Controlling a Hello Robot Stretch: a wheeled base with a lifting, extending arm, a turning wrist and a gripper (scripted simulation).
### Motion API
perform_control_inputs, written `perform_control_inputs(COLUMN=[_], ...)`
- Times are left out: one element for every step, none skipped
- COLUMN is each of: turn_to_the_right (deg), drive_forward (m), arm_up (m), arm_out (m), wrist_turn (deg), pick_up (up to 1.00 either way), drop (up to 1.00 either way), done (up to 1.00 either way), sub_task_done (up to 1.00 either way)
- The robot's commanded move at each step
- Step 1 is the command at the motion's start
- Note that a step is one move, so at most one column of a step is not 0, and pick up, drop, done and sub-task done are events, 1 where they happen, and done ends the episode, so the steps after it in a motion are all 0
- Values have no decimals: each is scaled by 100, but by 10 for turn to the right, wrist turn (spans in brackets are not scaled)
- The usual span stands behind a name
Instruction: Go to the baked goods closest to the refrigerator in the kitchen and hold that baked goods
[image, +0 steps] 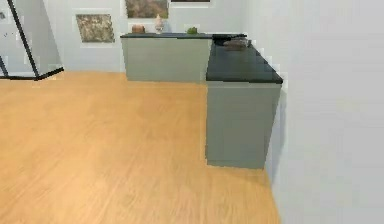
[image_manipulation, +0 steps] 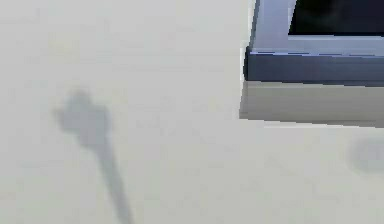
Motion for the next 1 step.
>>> perform_control_inputs(turn_to_the_right=[-30], drive_forward=[0], arm_up=[0], arm_out=[0], wrist_turn=[0], pick_up=[0], drop=[0], done=[0], sub_task_done=[0])
